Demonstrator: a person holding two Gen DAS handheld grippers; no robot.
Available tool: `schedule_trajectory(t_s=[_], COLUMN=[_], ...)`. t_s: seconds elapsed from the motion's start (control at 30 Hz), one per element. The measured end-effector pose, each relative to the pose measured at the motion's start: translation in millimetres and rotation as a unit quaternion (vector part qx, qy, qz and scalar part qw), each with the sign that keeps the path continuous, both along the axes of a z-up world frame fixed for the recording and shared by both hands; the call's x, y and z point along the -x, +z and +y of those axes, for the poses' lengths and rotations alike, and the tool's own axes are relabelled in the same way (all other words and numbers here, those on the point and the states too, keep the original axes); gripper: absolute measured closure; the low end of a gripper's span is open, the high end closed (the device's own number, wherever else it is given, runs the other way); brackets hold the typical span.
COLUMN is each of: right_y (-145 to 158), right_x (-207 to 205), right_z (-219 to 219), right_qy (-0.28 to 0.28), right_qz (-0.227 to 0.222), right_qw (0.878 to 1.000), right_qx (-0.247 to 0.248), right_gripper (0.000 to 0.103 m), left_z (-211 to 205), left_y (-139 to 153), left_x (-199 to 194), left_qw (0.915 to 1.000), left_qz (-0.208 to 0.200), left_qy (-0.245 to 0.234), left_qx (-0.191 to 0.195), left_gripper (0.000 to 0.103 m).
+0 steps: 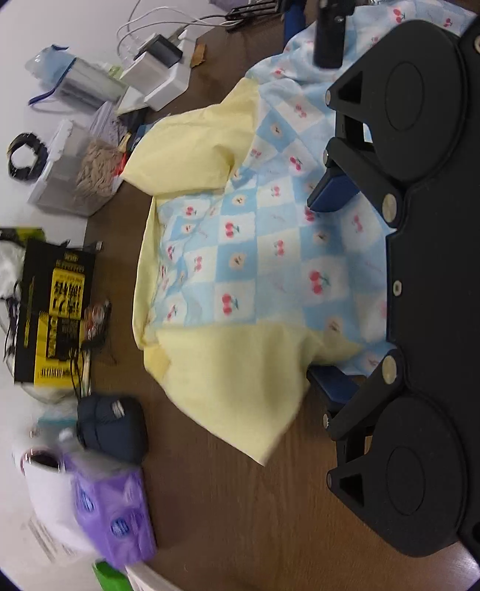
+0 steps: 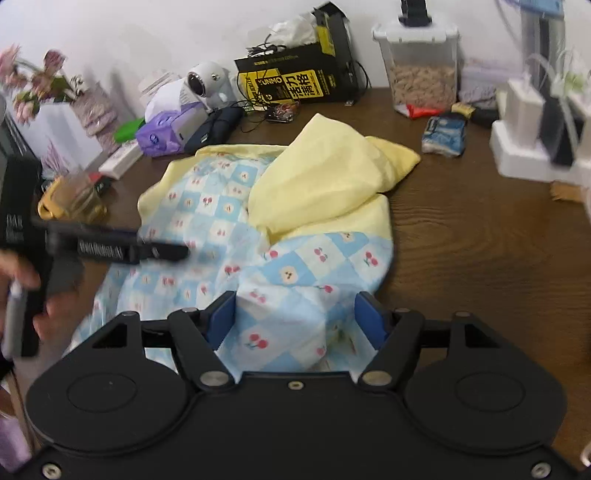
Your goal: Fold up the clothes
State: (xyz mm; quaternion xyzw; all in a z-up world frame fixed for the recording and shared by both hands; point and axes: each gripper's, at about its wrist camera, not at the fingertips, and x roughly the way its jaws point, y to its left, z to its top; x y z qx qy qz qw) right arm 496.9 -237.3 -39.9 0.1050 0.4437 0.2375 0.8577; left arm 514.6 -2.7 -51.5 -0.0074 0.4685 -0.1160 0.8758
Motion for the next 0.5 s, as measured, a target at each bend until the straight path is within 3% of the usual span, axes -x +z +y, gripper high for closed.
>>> schedule_trajectory(t_s=[0.03,0.07,0.1,0.13,0.2,0.33,0.5], right_y=[-0.9,-1.5,-1.3,0.2,6.5,24.3,29.4], right_x=[-8.6,-13.9,-15.7,-15.3,-10.0,3.4,42.7], right_z=[4.5,7.1,7.1,6.2,2.3,-7.0,-4.1], right_qy=[-0.001,0.000,0.004,0.004,0.002,0.002,0.054], right_qz=[0.010,0.016,0.014,0.008,-0.014,-0.037,-0.019], right_qw=[1.000,1.000,0.999,0.999,0.999,0.997,0.998], right_qx=[-0.013,-0.026,-0.040,-0.047,-0.052,-0.069,-0.042], right_gripper=[0.029,0.048,0.068,0.093,0.093,0.096,0.095], left_z=[0.2,0.8,5.4,13.9,23.6,43.4,53.2], left_y=[-0.7,-0.3,1.8,6.2,14.4,29.5,17.8], left_x=[-1.8,-3.2,-5.5,-6.5,-0.5,13.5,60.5], left_qw=[1.0000,0.9999,0.9991,0.9965,0.9948,0.9905,0.9917], left_qz=[-0.007,-0.012,-0.016,-0.021,-0.028,-0.038,0.001], left_qy=[-0.001,-0.003,-0.008,-0.013,-0.012,-0.012,-0.017], left_qx=[0.003,0.010,0.038,0.080,0.097,0.132,0.128], left_gripper=[0.039,0.068,0.080,0.084,0.090,0.091,0.087])
